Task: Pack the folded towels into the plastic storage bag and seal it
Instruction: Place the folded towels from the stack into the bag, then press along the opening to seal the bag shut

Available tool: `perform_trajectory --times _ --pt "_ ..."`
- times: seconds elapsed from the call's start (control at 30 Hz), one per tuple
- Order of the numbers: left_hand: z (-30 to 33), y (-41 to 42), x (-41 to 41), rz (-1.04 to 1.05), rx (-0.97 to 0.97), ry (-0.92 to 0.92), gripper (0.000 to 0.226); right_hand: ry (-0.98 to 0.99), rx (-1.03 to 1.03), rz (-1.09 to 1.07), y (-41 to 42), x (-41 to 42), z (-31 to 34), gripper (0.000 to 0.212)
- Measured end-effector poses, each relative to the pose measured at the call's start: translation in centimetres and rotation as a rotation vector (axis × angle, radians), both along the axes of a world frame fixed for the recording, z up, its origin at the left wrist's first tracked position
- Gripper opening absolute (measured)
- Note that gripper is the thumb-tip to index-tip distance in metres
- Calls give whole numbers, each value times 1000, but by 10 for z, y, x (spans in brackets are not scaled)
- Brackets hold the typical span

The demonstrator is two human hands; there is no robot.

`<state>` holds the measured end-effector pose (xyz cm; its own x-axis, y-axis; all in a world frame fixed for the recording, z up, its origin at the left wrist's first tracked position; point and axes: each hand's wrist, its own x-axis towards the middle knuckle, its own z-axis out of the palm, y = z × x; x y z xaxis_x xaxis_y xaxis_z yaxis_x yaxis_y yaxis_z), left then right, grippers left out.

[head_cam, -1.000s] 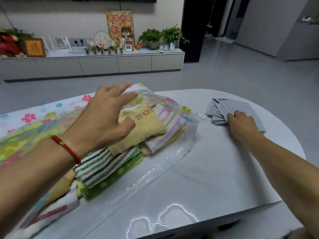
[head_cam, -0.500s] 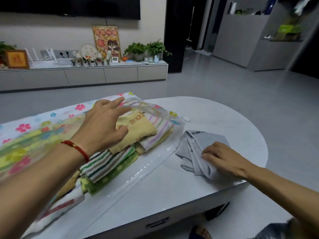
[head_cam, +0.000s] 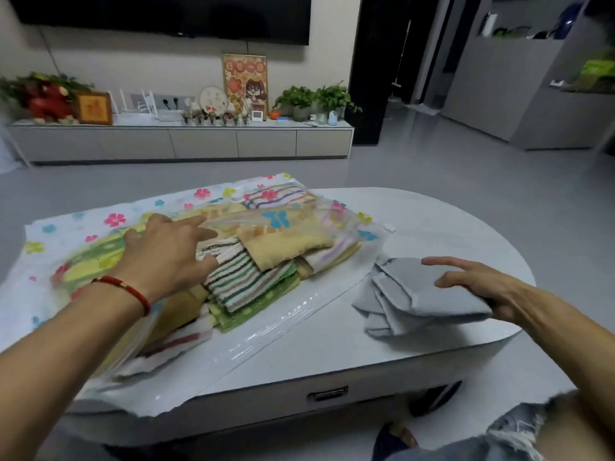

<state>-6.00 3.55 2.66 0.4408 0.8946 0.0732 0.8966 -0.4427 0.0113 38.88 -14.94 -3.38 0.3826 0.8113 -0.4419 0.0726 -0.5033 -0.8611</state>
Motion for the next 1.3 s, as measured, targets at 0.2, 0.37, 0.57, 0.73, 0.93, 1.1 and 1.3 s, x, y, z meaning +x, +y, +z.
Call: perform_trajectory --times 0.2,0.37,0.57,0.73,0.93,1.1,1.3 --pt "28 8 -21 -101 -1 -344 57 202 125 438 0 -82 41 51" --pt "42 9 -19 -148 -40 -576 39 180 193 716 73 -201 53 51" --pt "47 11 -19 -103 -19 -576 50 478 364 273 175 -318 8 52" --pt "37 5 -23 -86 12 -508 46 162 269 160 189 -365 -56 59" --pt "26 -2 -18 -83 27 -453 62 20 468 -3 184 -386 -58 63" --pt "13 -11 -15 -128 15 -442 65 -90 396 232 163 -342 -50 60" --pt "-12 -19 0 -287 12 -316 69 -346 338 -391 128 -229 -68 34"
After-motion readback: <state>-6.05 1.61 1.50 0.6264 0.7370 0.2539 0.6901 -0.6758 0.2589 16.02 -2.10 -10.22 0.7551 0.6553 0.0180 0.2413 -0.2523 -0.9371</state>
